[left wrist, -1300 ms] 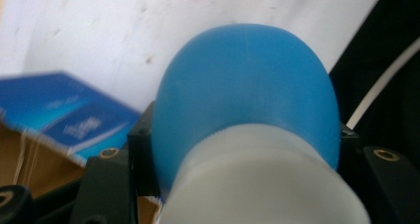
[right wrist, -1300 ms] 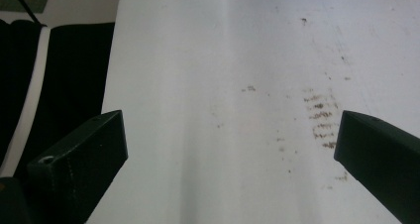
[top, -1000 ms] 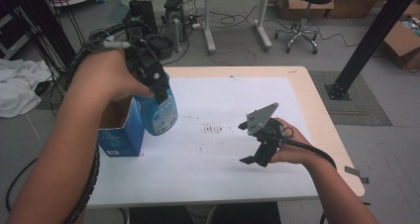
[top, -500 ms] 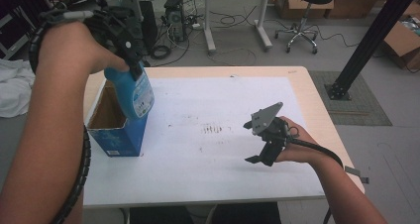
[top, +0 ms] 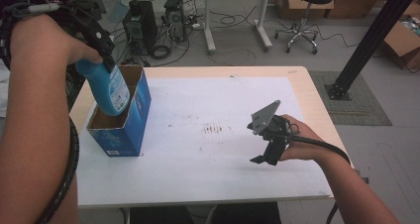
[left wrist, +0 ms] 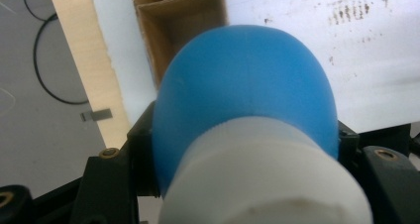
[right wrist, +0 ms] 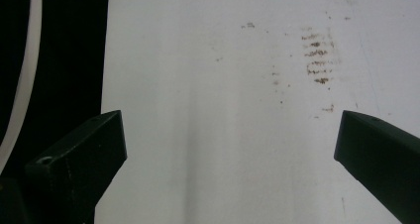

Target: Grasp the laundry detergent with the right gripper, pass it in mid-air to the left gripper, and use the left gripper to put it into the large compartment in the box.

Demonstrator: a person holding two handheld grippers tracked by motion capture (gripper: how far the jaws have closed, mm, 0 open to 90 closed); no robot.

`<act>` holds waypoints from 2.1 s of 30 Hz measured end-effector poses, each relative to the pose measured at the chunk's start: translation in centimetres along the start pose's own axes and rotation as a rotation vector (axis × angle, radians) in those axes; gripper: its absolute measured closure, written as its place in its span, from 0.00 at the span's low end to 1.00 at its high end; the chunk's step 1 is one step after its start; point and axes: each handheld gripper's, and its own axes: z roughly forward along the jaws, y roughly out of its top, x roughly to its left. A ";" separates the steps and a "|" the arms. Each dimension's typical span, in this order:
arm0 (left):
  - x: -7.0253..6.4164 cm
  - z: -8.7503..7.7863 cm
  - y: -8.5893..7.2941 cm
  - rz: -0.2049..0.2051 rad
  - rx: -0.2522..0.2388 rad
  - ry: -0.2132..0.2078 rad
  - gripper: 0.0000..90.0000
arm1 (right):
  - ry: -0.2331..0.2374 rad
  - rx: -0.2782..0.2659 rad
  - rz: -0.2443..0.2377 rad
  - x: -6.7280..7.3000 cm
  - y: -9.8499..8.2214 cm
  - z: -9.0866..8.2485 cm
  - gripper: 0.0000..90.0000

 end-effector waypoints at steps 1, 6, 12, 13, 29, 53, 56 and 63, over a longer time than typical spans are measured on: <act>0.3 0.2 0.1 -0.006 0.002 0.000 0.42 | 0.002 0.013 -0.001 -0.1 0.1 -0.1 0.00; 1.4 1.5 0.3 -0.030 0.010 0.014 0.42 | 0.024 0.085 -0.007 -0.4 0.4 -0.8 0.00; 2.2 2.8 0.5 -0.044 0.017 0.020 0.42 | 0.041 0.186 -0.015 -0.6 0.8 -1.3 0.00; 2.4 3.0 0.5 -0.044 0.017 0.021 0.42 | 0.043 0.194 -0.016 -0.6 0.8 -1.3 0.00; 3.5 9.2 1.1 -0.049 0.057 0.008 0.42 | 0.058 0.229 -0.038 -0.6 1.5 -1.4 0.00; 3.2 17.1 2.2 -0.030 0.107 0.004 0.42 | 0.053 0.231 -0.012 -0.4 0.1 -1.5 0.00; 3.2 17.9 2.3 -0.028 0.115 0.006 0.42 | 0.054 0.233 -0.010 -0.4 0.0 -1.5 0.00; 3.2 19.4 2.5 -0.030 0.132 0.015 0.42 | 0.059 0.234 -0.009 -0.4 0.1 -1.3 0.00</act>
